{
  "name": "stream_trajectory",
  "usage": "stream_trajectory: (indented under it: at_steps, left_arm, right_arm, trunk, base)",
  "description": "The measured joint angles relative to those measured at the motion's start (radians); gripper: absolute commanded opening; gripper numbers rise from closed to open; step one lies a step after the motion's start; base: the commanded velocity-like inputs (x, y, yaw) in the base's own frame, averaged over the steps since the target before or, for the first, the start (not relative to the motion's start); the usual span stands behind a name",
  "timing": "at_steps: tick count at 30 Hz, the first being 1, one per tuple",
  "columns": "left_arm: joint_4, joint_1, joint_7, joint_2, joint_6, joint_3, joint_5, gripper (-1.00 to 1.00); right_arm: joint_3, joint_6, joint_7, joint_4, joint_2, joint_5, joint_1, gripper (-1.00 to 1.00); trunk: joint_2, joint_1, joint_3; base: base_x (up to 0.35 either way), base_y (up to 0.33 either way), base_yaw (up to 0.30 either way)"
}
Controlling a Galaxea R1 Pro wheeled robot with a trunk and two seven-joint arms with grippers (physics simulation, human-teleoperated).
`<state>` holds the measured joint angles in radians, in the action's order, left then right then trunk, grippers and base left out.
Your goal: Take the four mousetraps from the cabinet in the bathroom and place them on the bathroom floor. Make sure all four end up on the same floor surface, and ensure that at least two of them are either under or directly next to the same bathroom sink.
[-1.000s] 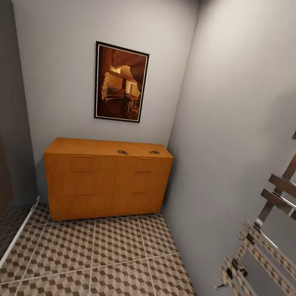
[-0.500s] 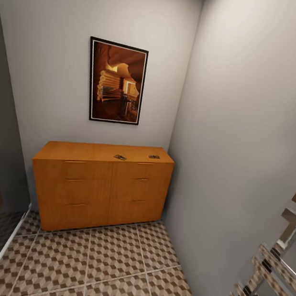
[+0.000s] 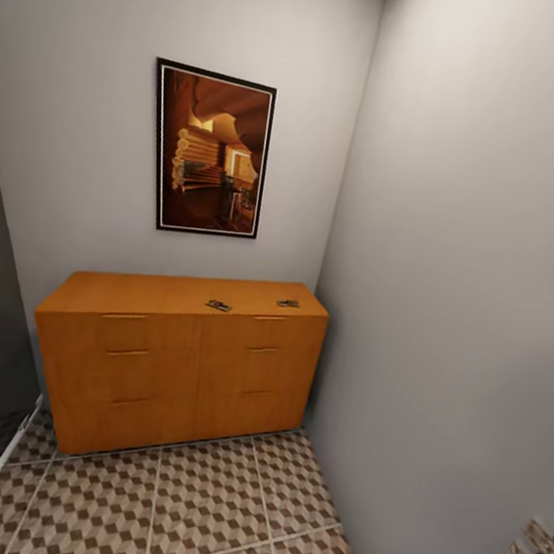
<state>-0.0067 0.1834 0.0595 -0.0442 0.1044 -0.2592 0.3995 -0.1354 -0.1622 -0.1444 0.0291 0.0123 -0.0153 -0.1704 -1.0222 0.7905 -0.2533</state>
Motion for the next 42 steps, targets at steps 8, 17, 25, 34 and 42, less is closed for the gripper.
stream_trajectory:
  at_steps: [8,17,25,34,42]
  left_arm:
    - [0.0,0.0,0.0,0.0,0.0,0.0,0.0,1.0]
    - [0.0,0.0,0.0,0.0,0.001,0.001,0.0,1.0]
    - [0.0,0.0,0.0,0.0,0.001,0.001,0.0,1.0]
    - [0.0,0.0,0.0,0.0,0.002,0.001,0.0,1.0]
    - [0.0,0.0,0.0,0.0,0.003,0.001,0.0,1.0]
  right_arm:
    - [0.0,0.0,0.0,0.0,-0.002,-0.001,0.0,1.0]
    - [0.0,0.0,0.0,0.0,-0.003,-0.001,0.0,1.0]
    - [0.0,0.0,0.0,0.0,-0.005,-0.005,0.0,1.0]
    - [0.0,-0.001,0.001,0.0,-0.005,-0.007,0.0,1.0]
    - [0.0,-0.001,0.001,0.0,-0.005,-0.007,0.0,1.0]
  trunk:
    - [0.0,0.0,0.0]
    - [0.0,0.0,0.0]
    - [0.0,0.0,0.0]
    - [0.0,0.0,0.0]
    - [0.0,0.0,0.0]
  base:
    - [0.322,0.0,0.096]
    - [0.322,0.0,0.247]
    - [0.322,0.0,0.218]
    - [0.322,0.0,0.039]
    - [0.322,0.0,0.004]
